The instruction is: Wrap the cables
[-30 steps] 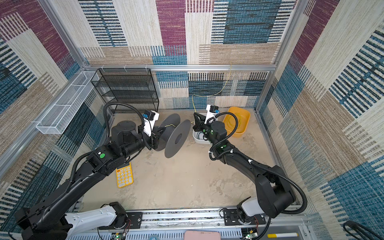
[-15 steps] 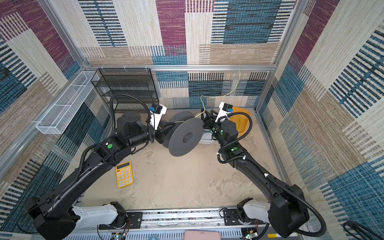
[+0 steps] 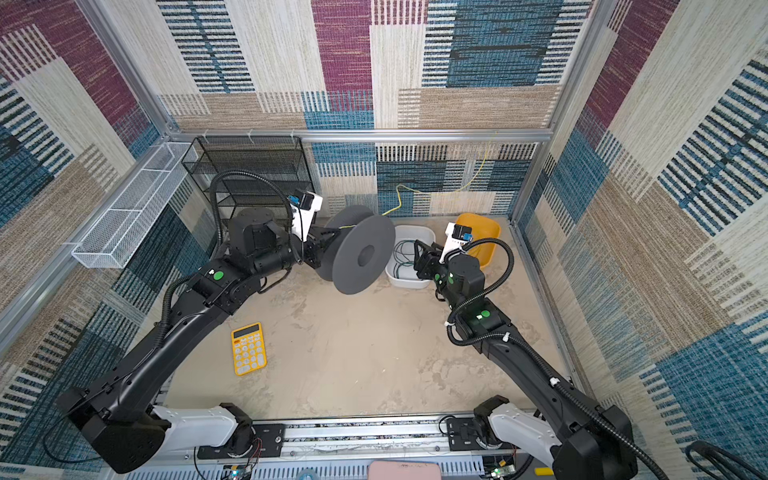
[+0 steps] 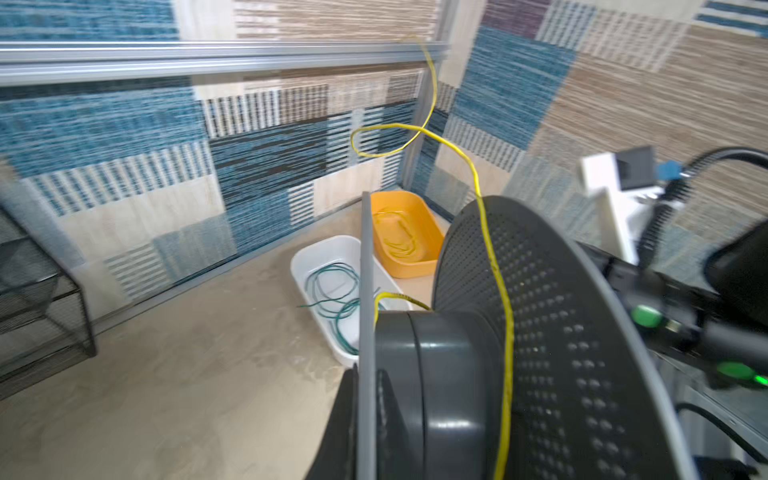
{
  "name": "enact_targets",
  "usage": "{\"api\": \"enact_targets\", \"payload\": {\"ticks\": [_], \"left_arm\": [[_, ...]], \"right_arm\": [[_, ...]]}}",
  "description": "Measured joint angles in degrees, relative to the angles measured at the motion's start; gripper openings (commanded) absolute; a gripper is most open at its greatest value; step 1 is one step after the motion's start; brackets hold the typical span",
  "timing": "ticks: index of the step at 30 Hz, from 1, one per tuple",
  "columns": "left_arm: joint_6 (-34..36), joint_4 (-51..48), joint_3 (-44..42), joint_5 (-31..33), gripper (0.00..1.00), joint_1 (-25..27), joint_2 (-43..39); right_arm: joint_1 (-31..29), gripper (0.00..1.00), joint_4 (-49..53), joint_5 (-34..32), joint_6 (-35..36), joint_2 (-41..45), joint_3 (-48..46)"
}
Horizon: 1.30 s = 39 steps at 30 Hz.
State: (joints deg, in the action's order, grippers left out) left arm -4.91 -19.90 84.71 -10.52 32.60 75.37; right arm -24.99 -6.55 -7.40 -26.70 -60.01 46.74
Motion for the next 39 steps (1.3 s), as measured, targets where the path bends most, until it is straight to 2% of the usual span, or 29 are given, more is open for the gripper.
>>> {"api": "enact_targets", "payload": {"ticks": [1, 5, 7, 10, 13, 30, 35, 39], "left_arm": [[0.17, -0.44, 0.39, 1.14, 0.0, -0.15, 0.2], [0.37, -1.84, 1.01, 0.74, 0.0, -0.15, 0.22], [0.37, -2.19, 1.01, 0.96, 0.0, -0.33, 0.17], [0.44, -2.82, 0.87, 1.07, 0.0, -0.46, -0.11], [0.55, -3.56, 0.57, 0.66, 0.0, -0.42, -0.61], [0.5, -3.89, -1.4, -0.81, 0.0, -0.33, -2.62], [0.48, -3.87, -1.42, -1.86, 0.0, -0.33, -2.62], [0.48, -3.89, -1.75, -1.99, 0.0, -0.33, -2.62]], "right_arm": [[0.87, 0.65, 0.48, 0.11, -0.07, 0.5, -0.46], [5.99, 0.73, 1.73, 1.46, -1.46, 1.97, -0.24], [7.96, 0.82, 1.66, 3.21, -2.73, 1.81, 0.55], [10.29, 0.94, 0.85, 6.36, -5.92, -0.07, 2.19], [11.87, 0.99, -1.46, 9.33, -10.08, -3.41, 4.22], [19.08, 0.98, -19.96, 18.97, -37.73, -39.36, 24.96], [20.59, 0.85, -21.66, 21.03, -40.52, -47.87, 31.89], [21.51, 0.62, -22.93, 22.73, -40.46, -53.37, 38.64]]}}
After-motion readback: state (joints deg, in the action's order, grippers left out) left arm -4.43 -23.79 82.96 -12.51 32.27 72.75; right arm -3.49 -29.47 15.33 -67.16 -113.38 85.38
